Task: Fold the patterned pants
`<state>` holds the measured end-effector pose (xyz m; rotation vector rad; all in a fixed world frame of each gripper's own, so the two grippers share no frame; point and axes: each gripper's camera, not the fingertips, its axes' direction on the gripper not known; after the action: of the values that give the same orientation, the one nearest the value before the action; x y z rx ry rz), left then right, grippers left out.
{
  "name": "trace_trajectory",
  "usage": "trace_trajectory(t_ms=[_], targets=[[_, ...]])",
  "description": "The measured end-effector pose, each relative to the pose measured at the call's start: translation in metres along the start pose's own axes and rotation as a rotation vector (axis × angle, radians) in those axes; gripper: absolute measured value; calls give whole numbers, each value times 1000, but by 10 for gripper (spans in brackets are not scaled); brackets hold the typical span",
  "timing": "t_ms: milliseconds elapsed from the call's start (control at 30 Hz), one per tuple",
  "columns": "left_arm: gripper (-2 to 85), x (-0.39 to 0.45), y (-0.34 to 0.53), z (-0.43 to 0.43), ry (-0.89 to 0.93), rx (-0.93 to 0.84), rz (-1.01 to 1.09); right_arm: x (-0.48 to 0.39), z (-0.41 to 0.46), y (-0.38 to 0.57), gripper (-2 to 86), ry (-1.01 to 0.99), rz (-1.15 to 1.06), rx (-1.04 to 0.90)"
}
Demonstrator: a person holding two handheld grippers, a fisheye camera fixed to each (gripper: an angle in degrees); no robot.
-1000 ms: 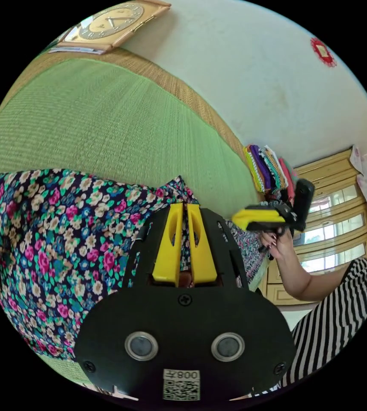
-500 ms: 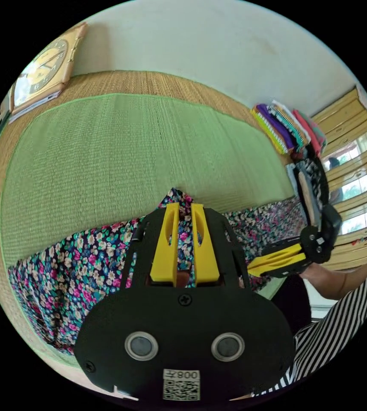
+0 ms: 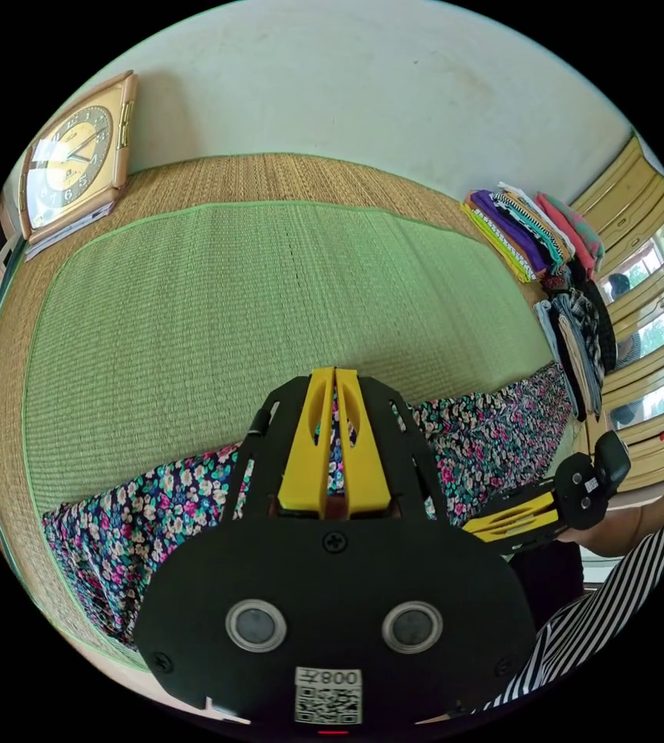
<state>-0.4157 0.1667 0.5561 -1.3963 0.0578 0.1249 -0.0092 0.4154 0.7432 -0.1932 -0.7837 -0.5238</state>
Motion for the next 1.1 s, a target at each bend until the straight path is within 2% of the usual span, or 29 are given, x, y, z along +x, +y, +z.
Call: trace_trajectory(t_ms=[367,533,600,800,967,1100], targets=[[1,11,-1,31,21,-48,-71,-41,-18,34,2,58,-26,11],[2,7,11,14,109,102,-156,-50,-32,49,2,46,17,29],[2,14,22,6,127,124,-130,-52,-40,55,2,41,54,42],[3,61,92,6,204,18,-76,-71,-82,87,2,110,136,129],[2,81,128,40,129,-133,-131,-79,-89,119,2,165,222,43],[1,84,130,28,126,-40,-192,-89,-107,134,2,162,244,41]])
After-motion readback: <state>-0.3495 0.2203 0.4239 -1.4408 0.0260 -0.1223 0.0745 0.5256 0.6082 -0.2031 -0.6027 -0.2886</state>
